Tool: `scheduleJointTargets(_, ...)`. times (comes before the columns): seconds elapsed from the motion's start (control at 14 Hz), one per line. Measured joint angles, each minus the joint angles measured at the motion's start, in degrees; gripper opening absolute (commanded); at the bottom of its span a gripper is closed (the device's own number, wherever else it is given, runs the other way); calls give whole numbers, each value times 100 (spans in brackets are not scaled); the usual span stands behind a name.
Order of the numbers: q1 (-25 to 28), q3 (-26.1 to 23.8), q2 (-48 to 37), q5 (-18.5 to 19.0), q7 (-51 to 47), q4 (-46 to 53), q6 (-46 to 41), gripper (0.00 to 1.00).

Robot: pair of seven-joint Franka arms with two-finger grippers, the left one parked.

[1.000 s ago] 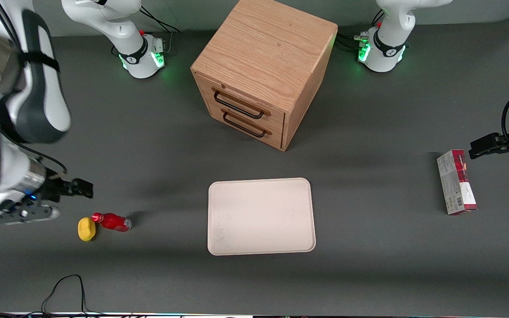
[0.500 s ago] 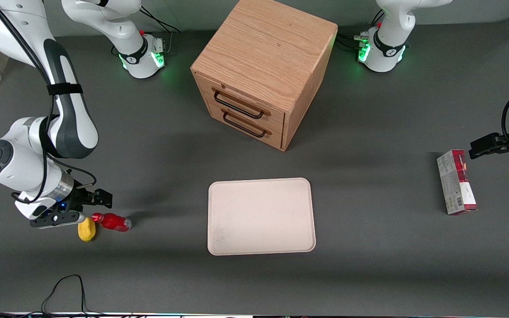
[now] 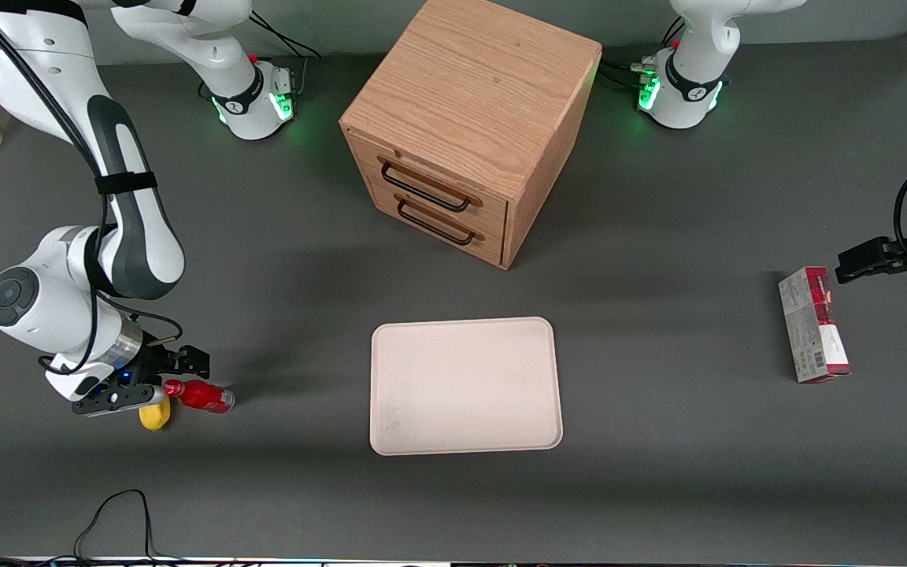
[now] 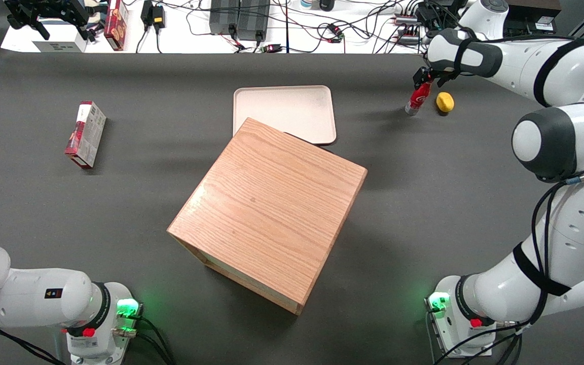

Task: Place coke bottle on tray
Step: 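Move the right gripper down over the red Coca-Cola bottle, then close the right gripper around the bottle's cap end, then lift the bottle and carry it with the right gripper onto the tray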

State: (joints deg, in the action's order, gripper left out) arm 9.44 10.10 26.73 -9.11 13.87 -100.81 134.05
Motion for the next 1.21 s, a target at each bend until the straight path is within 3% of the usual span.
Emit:
scheduleJointTargets(0.29,-2,27,96,-1,109,179,0,57)
scheduleJointTargets(0.64,-1,67,209,-14,128,303,-1,2)
scheduleJointTargets(0.93,-1,68,224,-15,129,473,-113,0)
scheduleJointTargets(1.21,4,68,195,-14,115,1897,-2125,0)
